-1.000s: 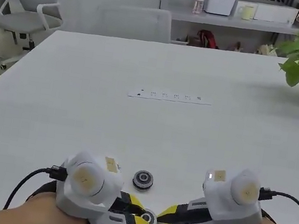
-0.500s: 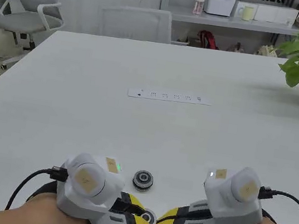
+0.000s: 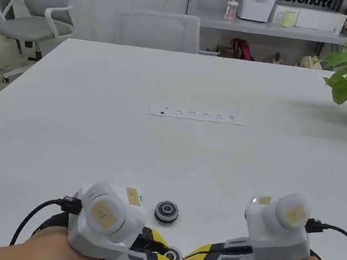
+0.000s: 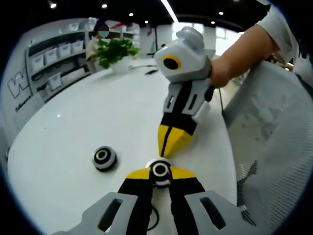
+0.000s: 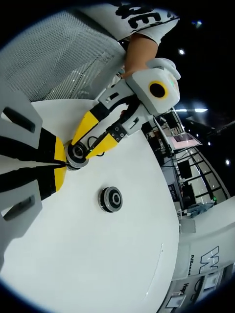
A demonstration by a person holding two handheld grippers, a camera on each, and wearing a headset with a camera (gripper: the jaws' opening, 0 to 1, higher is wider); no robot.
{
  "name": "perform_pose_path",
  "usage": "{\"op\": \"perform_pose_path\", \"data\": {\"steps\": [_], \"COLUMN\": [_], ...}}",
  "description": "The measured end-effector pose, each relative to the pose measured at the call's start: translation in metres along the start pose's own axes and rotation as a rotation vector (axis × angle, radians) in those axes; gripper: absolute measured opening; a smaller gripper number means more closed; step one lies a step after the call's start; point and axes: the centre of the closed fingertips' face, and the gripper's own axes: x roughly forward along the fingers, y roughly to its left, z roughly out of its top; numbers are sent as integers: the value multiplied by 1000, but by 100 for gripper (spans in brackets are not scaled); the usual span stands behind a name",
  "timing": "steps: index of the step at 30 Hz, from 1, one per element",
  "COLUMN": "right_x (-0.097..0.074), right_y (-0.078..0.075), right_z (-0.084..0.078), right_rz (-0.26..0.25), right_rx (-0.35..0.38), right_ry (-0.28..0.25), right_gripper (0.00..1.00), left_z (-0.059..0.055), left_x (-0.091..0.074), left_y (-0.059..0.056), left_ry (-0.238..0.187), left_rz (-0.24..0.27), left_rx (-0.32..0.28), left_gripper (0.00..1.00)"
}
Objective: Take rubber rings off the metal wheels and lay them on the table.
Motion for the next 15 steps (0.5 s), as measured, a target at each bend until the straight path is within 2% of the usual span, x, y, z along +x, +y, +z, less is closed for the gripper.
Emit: {"op": "perform_pose_path", "data": {"steps": [15], "right_x": [-1], "right_y": [2], "right_z": [8], "right_rz": [13], "right_rx": [136], "right_ry": [-60], "right_gripper": [0], "left_z": [0], "left_x": [0], "left_y": [0], "left_ry": [11], "left_rz": [12], "left_rx": [5], "left_gripper": [12]}}
